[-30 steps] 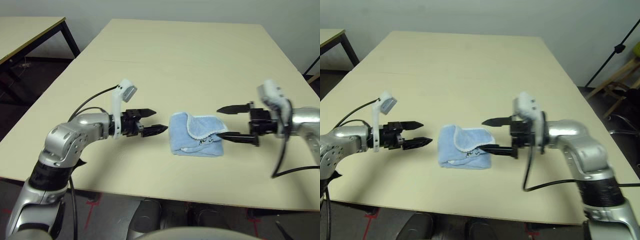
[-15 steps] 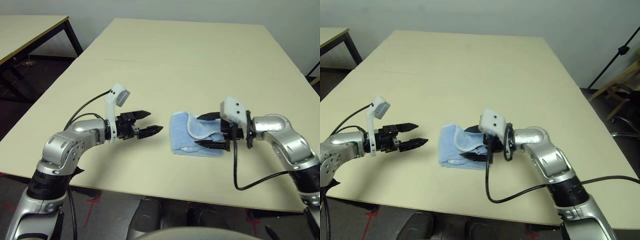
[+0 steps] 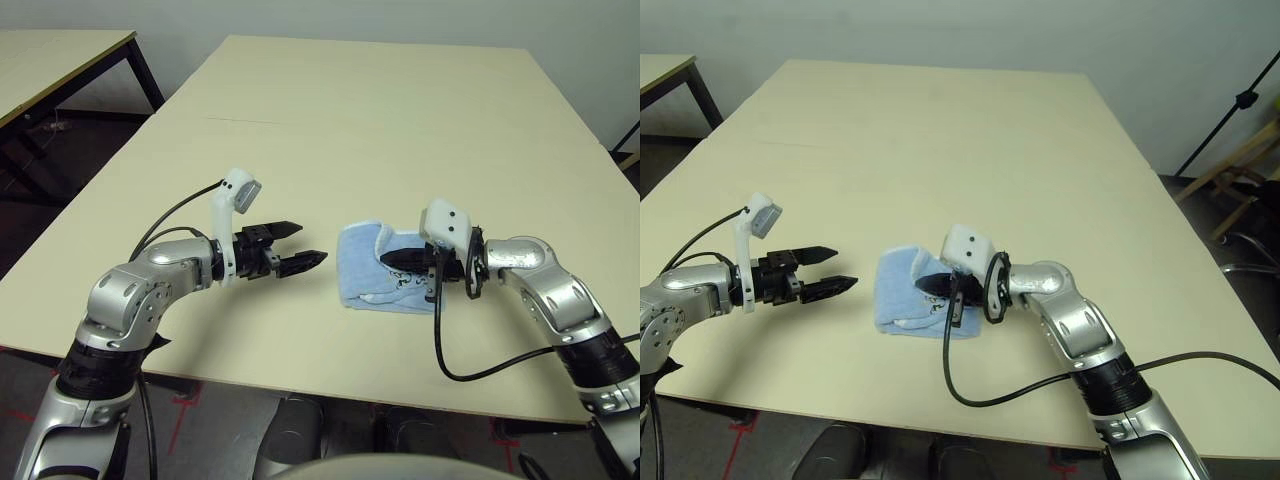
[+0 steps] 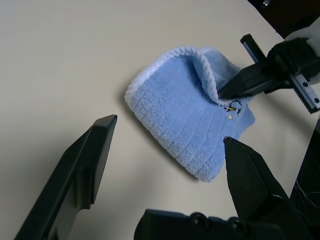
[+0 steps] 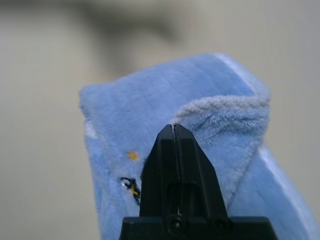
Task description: Fold the towel and set it aside.
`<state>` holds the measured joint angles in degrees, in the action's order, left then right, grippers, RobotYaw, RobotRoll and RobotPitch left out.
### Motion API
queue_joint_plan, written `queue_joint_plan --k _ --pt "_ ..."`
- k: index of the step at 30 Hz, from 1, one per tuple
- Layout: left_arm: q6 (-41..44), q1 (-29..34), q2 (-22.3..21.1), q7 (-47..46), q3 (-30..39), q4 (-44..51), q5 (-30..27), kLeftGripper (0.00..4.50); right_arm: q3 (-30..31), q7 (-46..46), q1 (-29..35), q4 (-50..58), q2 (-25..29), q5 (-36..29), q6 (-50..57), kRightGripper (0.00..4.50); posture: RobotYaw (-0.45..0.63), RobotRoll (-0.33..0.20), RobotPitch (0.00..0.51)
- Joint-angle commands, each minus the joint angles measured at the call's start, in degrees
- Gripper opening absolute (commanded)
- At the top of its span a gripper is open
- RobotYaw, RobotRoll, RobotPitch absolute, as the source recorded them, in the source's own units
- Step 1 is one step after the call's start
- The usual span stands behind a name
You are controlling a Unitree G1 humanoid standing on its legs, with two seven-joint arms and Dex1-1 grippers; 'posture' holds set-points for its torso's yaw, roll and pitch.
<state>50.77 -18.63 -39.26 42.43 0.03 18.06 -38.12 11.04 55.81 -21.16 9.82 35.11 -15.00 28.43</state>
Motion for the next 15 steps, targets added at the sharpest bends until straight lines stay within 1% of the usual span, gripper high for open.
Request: queue_joint_plan --k 1,7,11,15 --pt "0.1 -0.2 0.4 0.0 0.0 -0.2 0.3 4.50 -3.8 -1.3 0.7 1.4 1.2 -2.5 4.1 0.02 0.17 0.000 0.081" --pt "0.1 -1.2 1.0 0.6 -0.8 -1.1 0.4 4.50 -9.5 -2.2 3.3 2.0 5.5 -5.0 8.9 0.02 0.16 0.000 0.082" --pt "-0.2 -2.0 1.5 1.2 -1.5 -2.0 0.9 4.50 -11.0 -2.1 5.2 3.1 7.8 -5.7 9.4 0.02 0.14 0.000 0.082" --pt "-0.5 -2.6 1.7 1.8 -1.9 -2.9 1.3 4.50 -11.8 -1.2 4.8 4.6 8.2 -7.2 8.0 0.02 0.13 0.000 0.079"
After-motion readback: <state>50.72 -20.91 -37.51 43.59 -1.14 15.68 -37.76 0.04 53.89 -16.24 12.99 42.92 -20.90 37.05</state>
